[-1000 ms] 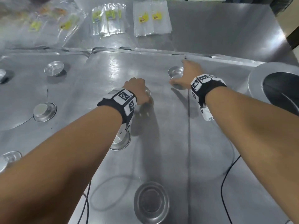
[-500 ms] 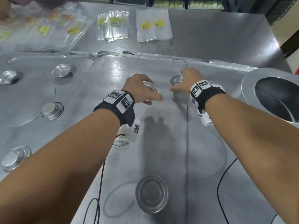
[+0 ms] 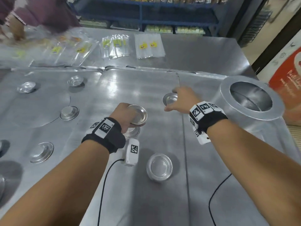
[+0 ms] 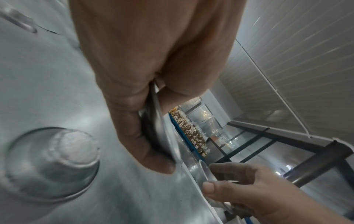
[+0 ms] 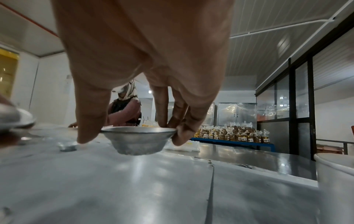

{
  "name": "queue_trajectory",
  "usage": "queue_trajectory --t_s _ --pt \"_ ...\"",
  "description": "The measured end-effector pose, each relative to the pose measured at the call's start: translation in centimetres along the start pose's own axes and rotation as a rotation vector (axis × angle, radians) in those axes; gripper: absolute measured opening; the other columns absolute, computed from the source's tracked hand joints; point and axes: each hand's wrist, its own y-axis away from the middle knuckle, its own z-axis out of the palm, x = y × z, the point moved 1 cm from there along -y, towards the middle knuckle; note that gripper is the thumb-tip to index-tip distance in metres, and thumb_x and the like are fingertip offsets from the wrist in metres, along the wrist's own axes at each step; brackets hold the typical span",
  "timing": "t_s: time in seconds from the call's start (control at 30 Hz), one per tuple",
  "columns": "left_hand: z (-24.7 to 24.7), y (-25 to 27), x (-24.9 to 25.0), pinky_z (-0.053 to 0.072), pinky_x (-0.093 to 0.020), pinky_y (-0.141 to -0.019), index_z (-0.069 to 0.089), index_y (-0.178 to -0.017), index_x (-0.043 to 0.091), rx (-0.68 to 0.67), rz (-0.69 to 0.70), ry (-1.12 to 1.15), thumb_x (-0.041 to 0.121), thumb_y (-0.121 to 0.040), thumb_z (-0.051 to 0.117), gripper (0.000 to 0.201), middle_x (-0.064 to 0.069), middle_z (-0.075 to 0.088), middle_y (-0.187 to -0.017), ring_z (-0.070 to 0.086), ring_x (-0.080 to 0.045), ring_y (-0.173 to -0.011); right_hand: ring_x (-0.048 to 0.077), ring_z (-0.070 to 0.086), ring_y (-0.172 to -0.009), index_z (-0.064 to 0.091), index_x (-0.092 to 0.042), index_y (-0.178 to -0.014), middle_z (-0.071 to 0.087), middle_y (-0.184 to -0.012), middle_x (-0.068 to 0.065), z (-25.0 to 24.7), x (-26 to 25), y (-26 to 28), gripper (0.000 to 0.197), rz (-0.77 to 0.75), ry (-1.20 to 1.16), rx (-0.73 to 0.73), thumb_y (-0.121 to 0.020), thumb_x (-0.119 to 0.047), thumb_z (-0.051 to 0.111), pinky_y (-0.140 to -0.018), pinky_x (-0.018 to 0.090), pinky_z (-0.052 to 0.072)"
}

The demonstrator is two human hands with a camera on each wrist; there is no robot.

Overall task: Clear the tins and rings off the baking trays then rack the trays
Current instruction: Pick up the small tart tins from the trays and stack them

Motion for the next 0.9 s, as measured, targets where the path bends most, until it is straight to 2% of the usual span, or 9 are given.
queue_trajectory --t_s 0.07,0.17,0.3,0.4,0.5,0.57,0.63,0.77,0.9 --pt "-0.9 1.8 -1.3 0.062 -0.040 -0.062 0.068 -0.093 -0.005 0.004 0.014 0.027 -0.022 -0.084 0.046 0.029 -0.033 0.066 -0.100 0.070 -0.038 -0.073 0.026 0.051 -0.118 0.058 -0.014 -0.128 0.056 -0.123 0.005 0.1 -1.0 2.4 0.090 -0.016 -0.031 -0.008 -0.054 -0.057 0.084 -0.092 0.033 0.045" --pt "-2.2 4.6 -3.3 0.062 -0.039 -0.062 0.067 -0.106 -0.007 0.030 0.031 0.125 -0.020 -0.083 0.053 0.029 -0.032 0.066 -0.107 0.069 -0.045 -0.086 0.022 0.049 -0.121 0.055 -0.017 -0.133 0.052 -0.127 0.003 0.4 -3.0 6.6 0.094 -0.038 -0.128 -0.006 -0.053 -0.052 0.087 -0.098 0.031 0.044" --pt "-3.9 7.6 -6.7 0.063 -0.046 -0.071 0.066 -0.109 -0.004 0.061 0.027 0.212 -0.016 -0.083 0.056 0.030 -0.034 0.067 -0.112 0.069 -0.052 -0.095 0.015 0.046 -0.122 0.054 -0.019 -0.135 0.048 -0.129 -0.002 1.7 -6.3 12.1 0.093 -0.106 -0.212 -0.031 -0.053 -0.042 0.091 -0.093 0.021 0.037" --pt "-4.7 9.6 -8.5 0.062 -0.040 -0.064 0.059 -0.114 -0.005 0.034 0.009 0.265 -0.014 -0.083 0.056 0.032 -0.029 0.064 -0.114 0.067 -0.050 -0.099 0.013 0.047 -0.121 0.055 -0.022 -0.135 0.049 -0.129 -0.005 3.4 -8.8 15.3 0.093 -0.151 -0.253 -0.040 -0.052 -0.038 0.093 -0.094 0.019 0.036" --pt "-5.5 10.9 -9.6 0.060 -0.041 -0.063 0.060 -0.112 -0.006 -0.009 -0.008 0.339 0.006 -0.079 0.067 0.036 -0.024 0.062 -0.107 0.065 -0.039 -0.092 0.012 0.048 -0.119 0.055 -0.022 -0.135 0.050 -0.127 -0.004 5.4 -11.2 17.6 0.094 -0.180 -0.266 -0.054 -0.051 -0.037 0.093 -0.091 0.017 0.034" --pt "-6.0 11.5 -10.1 0.060 -0.046 -0.070 0.063 -0.114 -0.003 -0.082 -0.011 0.349 0.024 -0.093 0.062 0.035 -0.021 0.063 -0.107 0.064 -0.033 -0.094 0.013 0.049 -0.119 0.056 -0.022 -0.134 0.051 -0.127 -0.004 6.7 -12.7 18.6 0.093 -0.204 -0.267 -0.054 -0.050 -0.038 0.093 -0.091 0.015 0.034" --pt "-6.6 12.0 -10.4 0.059 -0.048 -0.075 0.065 -0.114 0.001 -0.111 -0.004 0.317 0.031 -0.096 0.060 0.036 -0.018 0.064 -0.103 0.065 -0.029 -0.091 0.012 0.049 -0.121 0.056 -0.022 -0.134 0.050 -0.130 -0.005 7.8 -13.9 19.3 0.092 -0.222 -0.265 -0.052 -0.051 -0.038 0.093 -0.090 0.011 0.031" --pt "-8.0 12.7 -11.1 0.053 -0.034 -0.059 0.060 -0.118 0.001 -0.087 0.006 0.289 0.020 -0.076 0.071 0.047 -0.009 0.066 -0.089 0.063 -0.022 -0.074 0.010 0.046 -0.123 0.053 -0.023 -0.136 0.046 -0.132 -0.007 9.3 -16.1 20.1 0.094 -0.227 -0.285 -0.075 -0.052 -0.040 0.091 -0.093 0.012 0.031" --pt "-9.8 13.0 -11.3 0.047 -0.027 -0.049 0.059 -0.118 0.002 -0.082 0.032 0.216 0.000 -0.094 0.052 0.025 -0.014 0.066 -0.091 0.062 -0.022 -0.074 0.011 0.049 -0.121 0.056 -0.022 -0.134 0.052 -0.127 -0.007 10.2 -18.1 20.5 0.092 -0.255 -0.285 -0.058 -0.053 -0.043 0.091 -0.096 0.016 0.035"
